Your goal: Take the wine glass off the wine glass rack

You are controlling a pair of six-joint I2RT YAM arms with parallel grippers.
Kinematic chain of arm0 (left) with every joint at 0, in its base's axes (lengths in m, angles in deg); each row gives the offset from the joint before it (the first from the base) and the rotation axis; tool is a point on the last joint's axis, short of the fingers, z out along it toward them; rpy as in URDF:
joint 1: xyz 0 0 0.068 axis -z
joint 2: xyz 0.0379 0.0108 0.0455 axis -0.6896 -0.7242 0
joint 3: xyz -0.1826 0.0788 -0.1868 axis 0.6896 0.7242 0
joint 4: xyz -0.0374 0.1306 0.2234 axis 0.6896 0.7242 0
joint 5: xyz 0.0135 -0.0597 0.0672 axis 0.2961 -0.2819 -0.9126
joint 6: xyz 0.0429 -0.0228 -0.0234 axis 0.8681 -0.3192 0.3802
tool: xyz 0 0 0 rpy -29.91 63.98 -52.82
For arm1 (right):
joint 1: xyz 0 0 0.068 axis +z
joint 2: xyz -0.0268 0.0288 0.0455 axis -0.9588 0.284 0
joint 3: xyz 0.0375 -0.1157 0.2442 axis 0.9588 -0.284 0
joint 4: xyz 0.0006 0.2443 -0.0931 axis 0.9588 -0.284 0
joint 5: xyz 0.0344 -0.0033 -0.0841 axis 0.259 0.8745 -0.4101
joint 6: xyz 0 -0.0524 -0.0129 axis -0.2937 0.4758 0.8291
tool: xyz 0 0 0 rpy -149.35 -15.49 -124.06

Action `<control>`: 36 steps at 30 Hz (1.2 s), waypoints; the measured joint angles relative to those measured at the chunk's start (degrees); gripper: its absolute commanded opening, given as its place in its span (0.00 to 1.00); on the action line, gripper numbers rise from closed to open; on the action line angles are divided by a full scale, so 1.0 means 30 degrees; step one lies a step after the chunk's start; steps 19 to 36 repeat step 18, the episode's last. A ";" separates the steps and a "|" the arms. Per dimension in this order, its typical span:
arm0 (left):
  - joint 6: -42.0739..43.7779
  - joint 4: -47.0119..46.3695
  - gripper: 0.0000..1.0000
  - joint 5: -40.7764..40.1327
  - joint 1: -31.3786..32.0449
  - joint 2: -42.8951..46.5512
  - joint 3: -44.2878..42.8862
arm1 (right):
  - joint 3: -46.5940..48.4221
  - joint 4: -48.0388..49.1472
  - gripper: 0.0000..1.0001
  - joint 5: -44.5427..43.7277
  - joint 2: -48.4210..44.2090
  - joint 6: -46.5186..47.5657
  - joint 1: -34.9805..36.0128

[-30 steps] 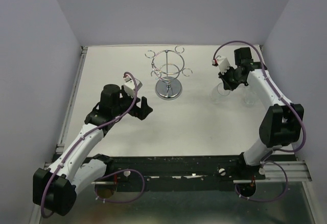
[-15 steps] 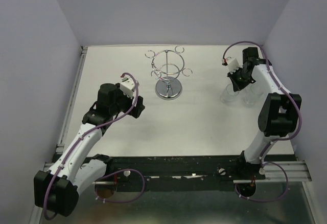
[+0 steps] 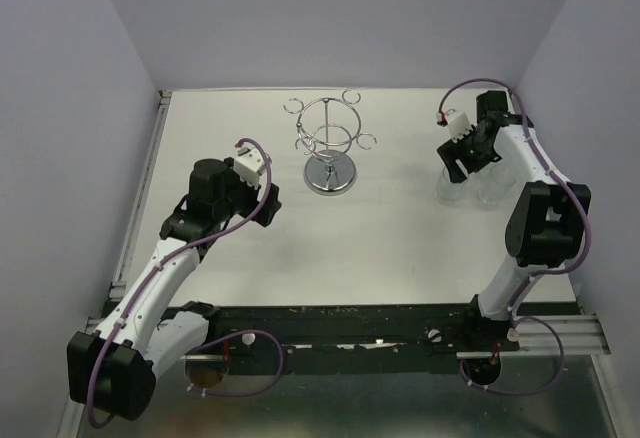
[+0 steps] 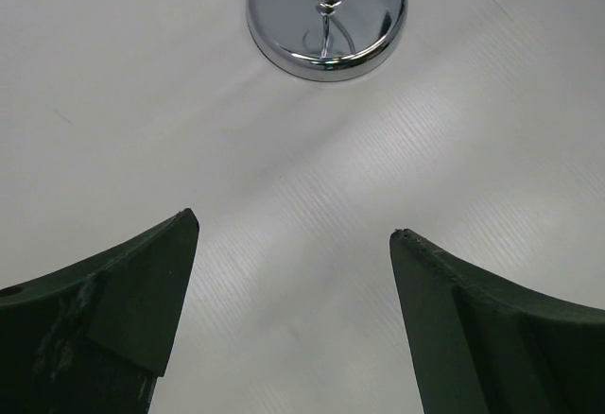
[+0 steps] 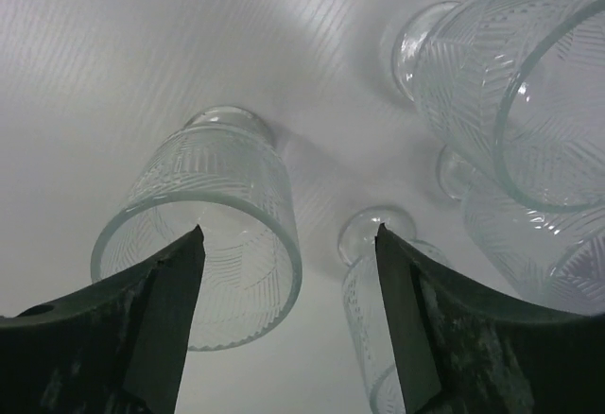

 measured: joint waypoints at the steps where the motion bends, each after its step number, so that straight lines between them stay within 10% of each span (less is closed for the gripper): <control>1: 0.0015 -0.0007 0.99 0.0007 -0.0007 -0.0022 0.0000 | 0.0007 0.0029 0.92 -0.0007 -0.0051 -0.0087 0.0000; 18: -0.1107 -0.1559 0.99 -0.1734 -0.1129 -0.0393 0.0197 | -0.0503 0.3468 1.00 0.1953 -0.8196 -0.7235 -0.0036; 36: -0.1107 -0.1559 0.99 -0.1734 -0.1129 -0.0393 0.0197 | -0.0503 0.3468 1.00 0.1953 -0.8196 -0.7235 -0.0036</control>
